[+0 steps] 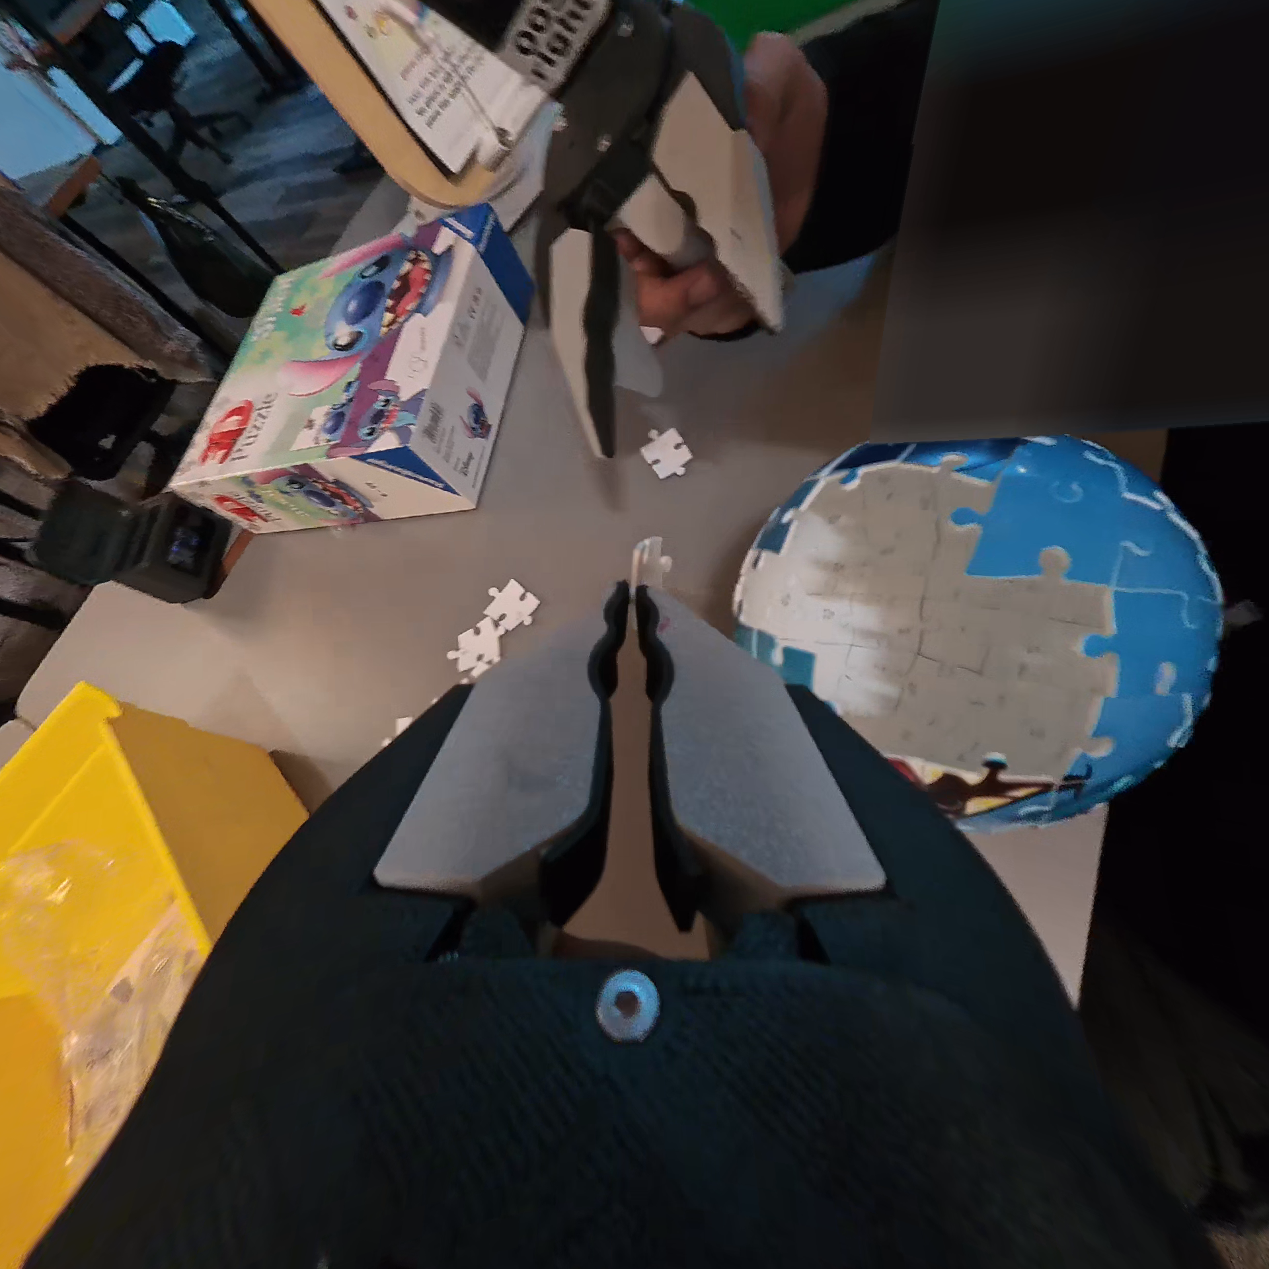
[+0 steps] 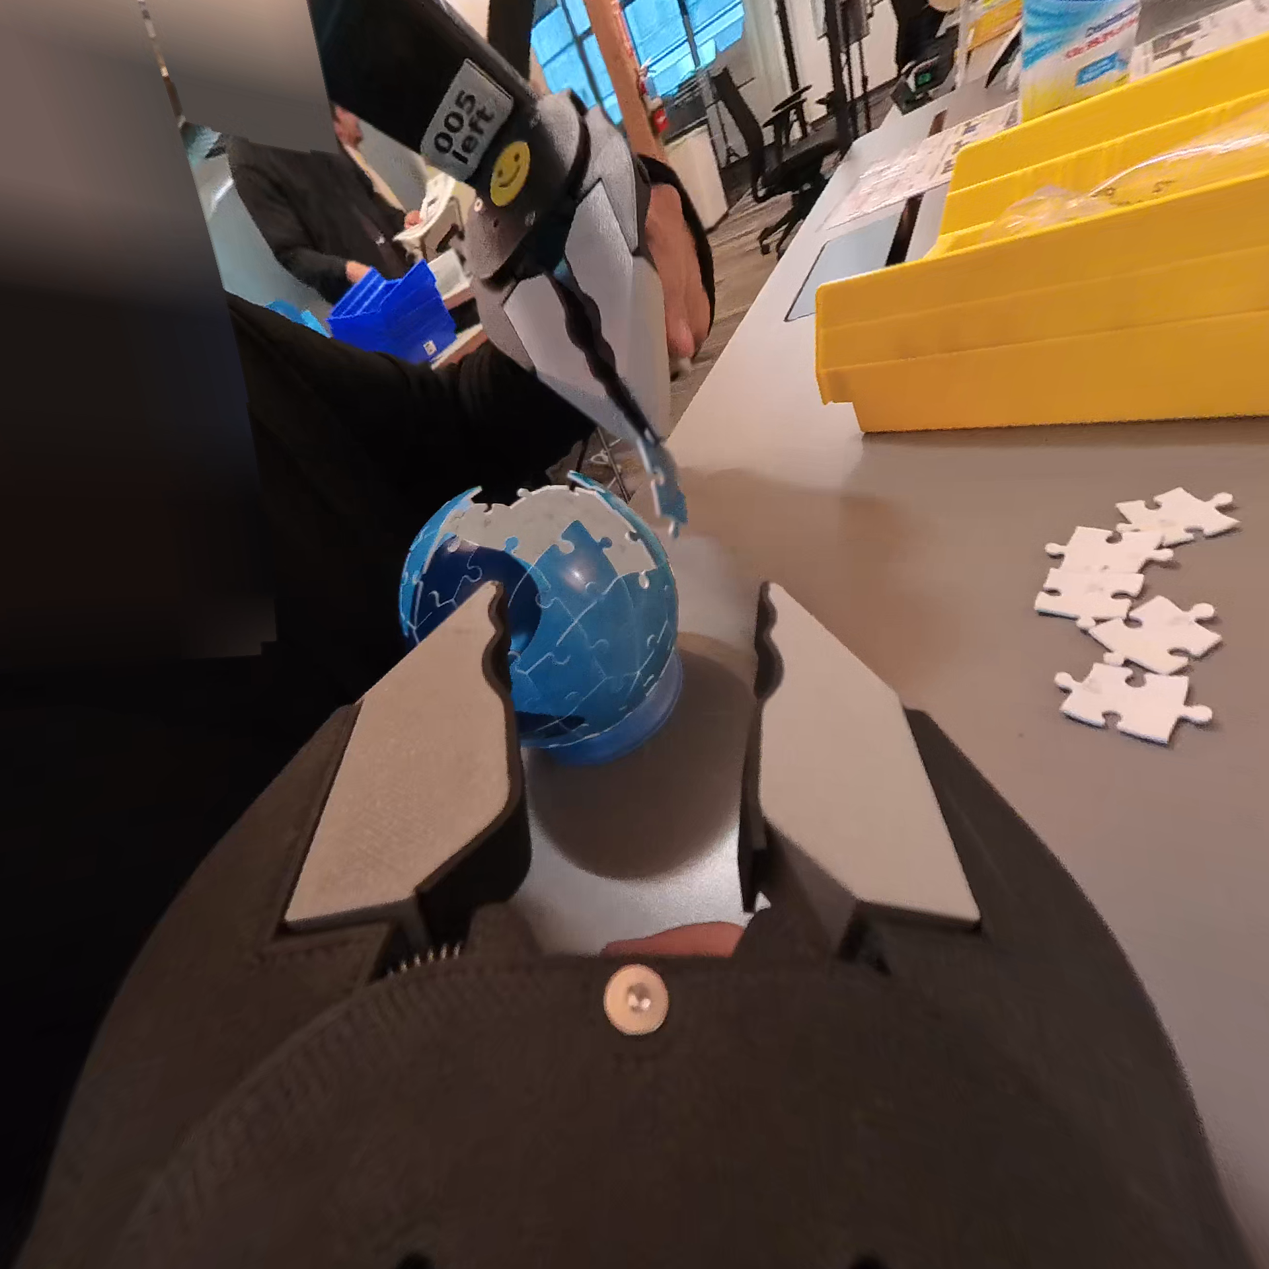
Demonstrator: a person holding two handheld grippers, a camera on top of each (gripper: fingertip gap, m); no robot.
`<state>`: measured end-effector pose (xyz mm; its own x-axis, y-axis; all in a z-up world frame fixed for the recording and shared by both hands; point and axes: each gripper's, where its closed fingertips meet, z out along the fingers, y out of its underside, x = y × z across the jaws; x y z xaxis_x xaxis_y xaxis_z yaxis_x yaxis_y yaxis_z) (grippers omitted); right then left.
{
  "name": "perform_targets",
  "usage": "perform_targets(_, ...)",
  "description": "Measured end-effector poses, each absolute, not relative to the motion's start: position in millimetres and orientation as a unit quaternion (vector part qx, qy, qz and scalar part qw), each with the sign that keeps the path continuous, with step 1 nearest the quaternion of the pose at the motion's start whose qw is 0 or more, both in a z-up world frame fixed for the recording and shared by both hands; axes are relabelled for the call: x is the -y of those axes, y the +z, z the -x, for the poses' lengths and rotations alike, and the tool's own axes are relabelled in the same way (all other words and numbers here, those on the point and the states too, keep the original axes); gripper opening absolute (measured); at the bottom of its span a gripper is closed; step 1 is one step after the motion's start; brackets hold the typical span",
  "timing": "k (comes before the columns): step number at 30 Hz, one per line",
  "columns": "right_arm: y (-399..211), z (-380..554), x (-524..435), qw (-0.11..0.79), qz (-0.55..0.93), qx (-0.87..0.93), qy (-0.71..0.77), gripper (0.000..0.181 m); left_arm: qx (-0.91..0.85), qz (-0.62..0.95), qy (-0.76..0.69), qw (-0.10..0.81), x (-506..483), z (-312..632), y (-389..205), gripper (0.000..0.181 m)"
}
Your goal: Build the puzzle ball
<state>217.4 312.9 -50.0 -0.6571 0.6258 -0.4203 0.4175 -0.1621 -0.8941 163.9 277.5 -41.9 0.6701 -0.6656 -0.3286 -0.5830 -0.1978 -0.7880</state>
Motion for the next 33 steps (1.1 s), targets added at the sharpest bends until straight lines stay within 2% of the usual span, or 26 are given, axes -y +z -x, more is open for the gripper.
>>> perform_targets(6, -71, -235, -304, 0.087, 0.436, 0.649, 0.617, 0.074, -0.349, 0.785, 0.020, 0.512, -267, -120, -39, 0.000)
perform_targets(11, -79, -246, -298, 0.097, 0.447, 0.655, 0.601, 0.074, -0.294, 0.805, -0.009, 0.515, -248, -106, -61, 0.000)
perform_targets(18, -98, -252, -282, 0.083, 0.442, 0.677, 0.582, 0.074, -0.282, 0.823, -0.019, 0.493, -215, -124, -84, 0.000)
perform_targets(33, -111, -258, -274, 0.057, 0.427, 0.695, 0.576, 0.074, -0.279, 0.830, -0.055, 0.481, -203, -157, -95, 0.000)
